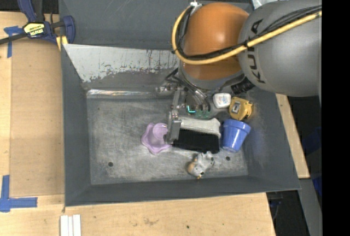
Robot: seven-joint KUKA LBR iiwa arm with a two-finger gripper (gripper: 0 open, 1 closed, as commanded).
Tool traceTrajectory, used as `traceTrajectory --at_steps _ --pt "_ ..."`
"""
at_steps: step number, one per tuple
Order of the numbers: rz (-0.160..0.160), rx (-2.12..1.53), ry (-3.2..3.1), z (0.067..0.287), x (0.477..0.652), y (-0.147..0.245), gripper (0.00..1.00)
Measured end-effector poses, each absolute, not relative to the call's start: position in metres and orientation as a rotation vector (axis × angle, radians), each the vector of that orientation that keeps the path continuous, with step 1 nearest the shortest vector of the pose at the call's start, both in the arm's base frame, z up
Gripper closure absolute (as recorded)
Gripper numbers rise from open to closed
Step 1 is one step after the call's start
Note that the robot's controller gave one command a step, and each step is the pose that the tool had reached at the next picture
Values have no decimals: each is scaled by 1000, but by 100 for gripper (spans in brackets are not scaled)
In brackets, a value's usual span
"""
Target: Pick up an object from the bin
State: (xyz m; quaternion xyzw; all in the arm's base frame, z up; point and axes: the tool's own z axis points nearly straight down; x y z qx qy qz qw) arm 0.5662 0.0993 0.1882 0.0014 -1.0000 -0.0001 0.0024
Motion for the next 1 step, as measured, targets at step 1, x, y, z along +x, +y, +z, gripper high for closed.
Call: traceTrajectory --at_steps 1 --pt "-2 1 -3144 192 568 99 0"
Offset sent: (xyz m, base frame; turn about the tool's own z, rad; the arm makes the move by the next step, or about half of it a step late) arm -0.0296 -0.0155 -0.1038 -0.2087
